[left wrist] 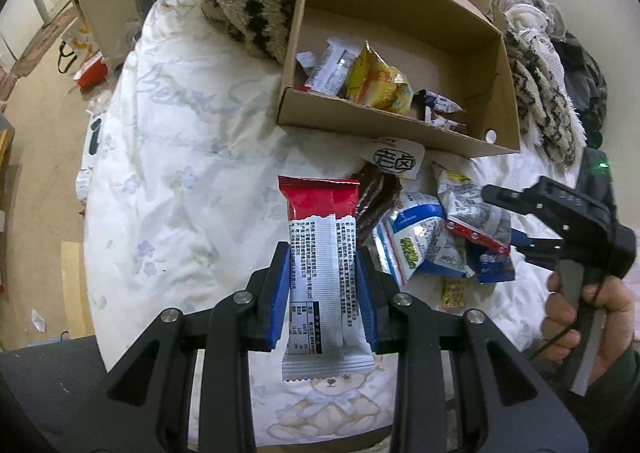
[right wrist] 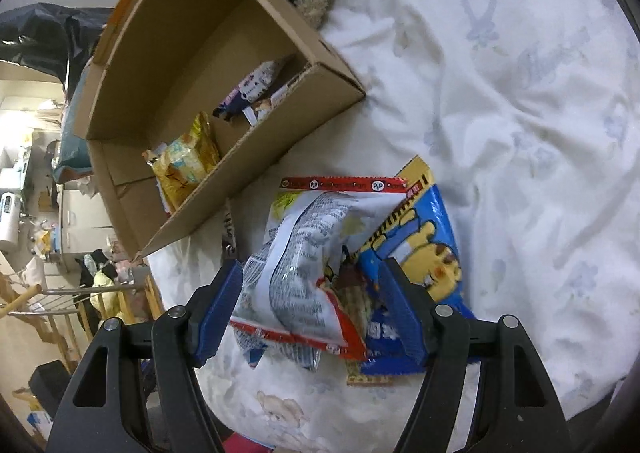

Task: Organize snacks
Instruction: 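Grasp the white chip bag with red top with the right tool, then carry both snacks over the box and open both tools to drop them inside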

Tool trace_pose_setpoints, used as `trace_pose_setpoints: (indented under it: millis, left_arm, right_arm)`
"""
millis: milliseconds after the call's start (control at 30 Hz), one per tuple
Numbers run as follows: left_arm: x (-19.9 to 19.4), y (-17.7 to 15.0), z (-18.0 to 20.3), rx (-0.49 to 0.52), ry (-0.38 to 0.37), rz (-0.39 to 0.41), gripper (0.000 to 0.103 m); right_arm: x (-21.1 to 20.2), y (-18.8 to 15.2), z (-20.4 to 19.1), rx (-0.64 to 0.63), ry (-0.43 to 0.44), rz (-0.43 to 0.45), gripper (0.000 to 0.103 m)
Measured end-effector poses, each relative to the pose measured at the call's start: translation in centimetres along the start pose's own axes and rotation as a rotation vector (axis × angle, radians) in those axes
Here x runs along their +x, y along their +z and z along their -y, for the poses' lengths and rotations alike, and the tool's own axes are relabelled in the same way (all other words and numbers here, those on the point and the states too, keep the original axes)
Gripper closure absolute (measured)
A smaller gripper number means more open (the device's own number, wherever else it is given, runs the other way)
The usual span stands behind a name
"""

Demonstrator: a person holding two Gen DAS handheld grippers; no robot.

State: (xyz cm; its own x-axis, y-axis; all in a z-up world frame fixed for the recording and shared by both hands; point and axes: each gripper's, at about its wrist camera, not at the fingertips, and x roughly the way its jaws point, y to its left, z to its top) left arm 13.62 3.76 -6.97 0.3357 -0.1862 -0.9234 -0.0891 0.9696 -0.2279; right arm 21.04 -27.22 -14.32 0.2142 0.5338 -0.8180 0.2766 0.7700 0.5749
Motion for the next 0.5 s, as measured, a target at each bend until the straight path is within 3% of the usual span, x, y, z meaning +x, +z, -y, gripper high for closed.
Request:
trace_pose_setpoints:
  millis: [100,200,333,500]
  left_arm:
    - [0.1,0.2,0.2,0.001,0.0,0.0,0.076]
    - [0.1,0.3,0.3,0.001,-0.001,0.007,0.076]
    - [0.1,0.3,0.1,-0.003,0.005,0.011,0.076]
    - [0.0,0.4,-0.3,-0.007,0.027,0.025,0.076]
  right_arm:
    - [0.9,0.1,-0.2,-0.014,-0.015,-0.014,0.031]
    - [1.2,-0.1,-0.4,-0.042,-0.019,-0.036,0.056]
    - [0.4,-0.5,-1.2,-0.086,-0.009,-0.011,0.067]
    - [-1.2,-1.7,-1.8,-0.092,0.033,0.004,0.071]
